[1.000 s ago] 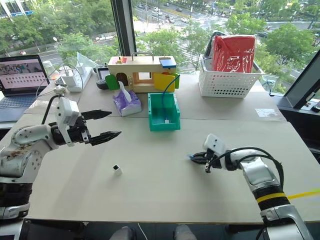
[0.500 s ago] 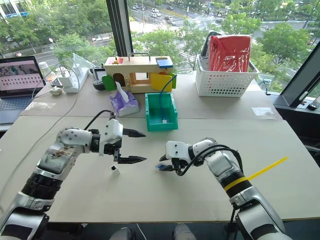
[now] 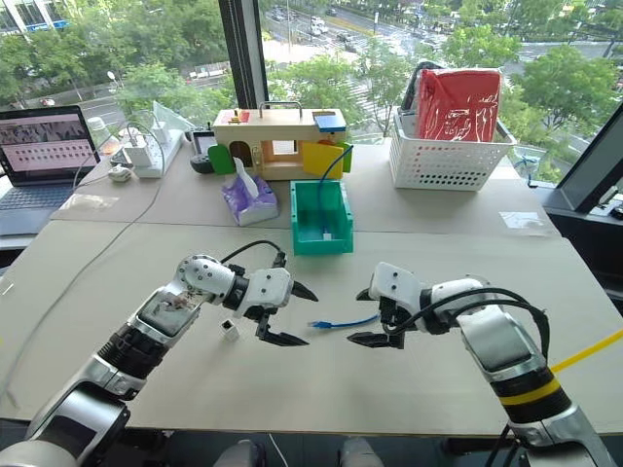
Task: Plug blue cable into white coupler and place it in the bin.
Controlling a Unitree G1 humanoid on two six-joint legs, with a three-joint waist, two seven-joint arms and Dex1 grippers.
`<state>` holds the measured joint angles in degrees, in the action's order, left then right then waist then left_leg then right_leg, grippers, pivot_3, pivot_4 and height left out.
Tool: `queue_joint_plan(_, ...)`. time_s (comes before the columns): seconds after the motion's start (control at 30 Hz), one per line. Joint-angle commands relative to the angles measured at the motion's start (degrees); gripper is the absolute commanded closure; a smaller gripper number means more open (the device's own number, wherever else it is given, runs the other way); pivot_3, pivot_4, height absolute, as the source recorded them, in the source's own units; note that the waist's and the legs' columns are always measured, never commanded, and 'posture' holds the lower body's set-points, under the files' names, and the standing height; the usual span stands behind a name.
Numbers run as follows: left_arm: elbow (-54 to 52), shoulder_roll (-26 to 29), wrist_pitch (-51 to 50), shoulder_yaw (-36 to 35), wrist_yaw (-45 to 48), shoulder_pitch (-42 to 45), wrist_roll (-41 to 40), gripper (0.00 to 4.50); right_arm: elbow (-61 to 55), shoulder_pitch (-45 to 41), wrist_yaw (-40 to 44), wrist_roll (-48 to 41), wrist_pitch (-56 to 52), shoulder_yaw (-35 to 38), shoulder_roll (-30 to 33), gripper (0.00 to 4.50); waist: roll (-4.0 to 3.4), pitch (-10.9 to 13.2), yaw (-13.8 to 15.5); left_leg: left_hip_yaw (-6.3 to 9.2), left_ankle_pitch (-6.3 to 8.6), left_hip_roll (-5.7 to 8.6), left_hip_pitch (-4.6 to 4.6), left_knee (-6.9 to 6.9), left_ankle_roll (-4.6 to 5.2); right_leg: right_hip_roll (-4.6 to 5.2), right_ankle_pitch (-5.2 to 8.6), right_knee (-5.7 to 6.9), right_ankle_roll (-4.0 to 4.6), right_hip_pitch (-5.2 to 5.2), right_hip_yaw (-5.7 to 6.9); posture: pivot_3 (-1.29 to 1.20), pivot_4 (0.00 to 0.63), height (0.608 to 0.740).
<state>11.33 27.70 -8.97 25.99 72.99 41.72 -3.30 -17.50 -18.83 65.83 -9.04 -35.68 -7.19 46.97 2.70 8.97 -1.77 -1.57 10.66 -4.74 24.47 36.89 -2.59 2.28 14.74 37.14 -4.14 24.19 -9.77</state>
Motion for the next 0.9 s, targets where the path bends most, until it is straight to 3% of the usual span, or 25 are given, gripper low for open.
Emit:
queue_joint_plan(0.03,1.2,-1.8,-2.0,1.6,-0.2,1.3,1.8,0.00,-6.9,3.1,-2.3,-3.5,-6.6,7.5,3.1,0.02,0.00,0.0,0.1,0.00,0.01,0.02,0.03,0.01,0.01,0.02,0.00,-0.03,0.00,0.01,0.00,0.00,0.150,0.721)
queue_joint_plan(0.27,1.2,-1.9,-7.3,4.2,0.9,0.7,4.8,0.00,-12.7,7.1,-7.1,-7.7,-12.7,13.7,4.5,0.02,0.00,0.0,-0.7,0.04,0.03,0.02,-0.01,0.02,0.05,0.02,0.00,0.02,0.00,0.00,0.00,0.00,0.150,0.721)
queue_joint_plan(0.37,0.6,-1.4,-9.3,5.3,1.5,0.0,5.6,0.69,-13.4,7.7,-8.2,-8.6,-13.1,14.7,5.2,0.00,0.00,0.0,-0.7,0.04,0.03,0.03,-0.02,0.02,0.05,0.03,0.01,0.02,-0.01,-0.02,0.00,0.00,0.150,0.721)
queue_joint_plan(0.67,1.5,-0.7,-9.3,4.5,-0.3,0.7,7.0,4.08,-17.3,9.5,-10.5,-14.4,-17.8,18.7,6.7,0.00,-0.01,0.0,-0.7,0.04,0.03,0.02,-0.07,0.02,0.05,0.03,0.01,0.01,-0.03,-0.07,0.00,0.00,0.150,0.721)
queue_joint_plan(0.77,3.2,-1.1,-2.0,4.3,-4.4,1.7,9.7,4.43,-19.5,10.0,-12.5,-19.9,-21.1,22.4,3.0,0.00,0.01,0.0,-0.7,0.05,0.03,0.03,-0.07,0.02,0.05,0.03,0.01,0.02,-0.03,-0.08,0.00,0.00,0.150,0.721)
queue_joint_plan(0.9,1.2,-9.6,1.8,-2.8,-12.7,2.0,3.9,4.43,-21.4,11.1,-20.9,-37.2,-31.8,35.7,-11.3,0.00,0.04,0.0,-0.3,0.13,0.02,0.05,-0.03,0.06,0.05,0.03,-0.01,0.01,-0.03,-0.12,0.01,0.00,0.150,0.721)
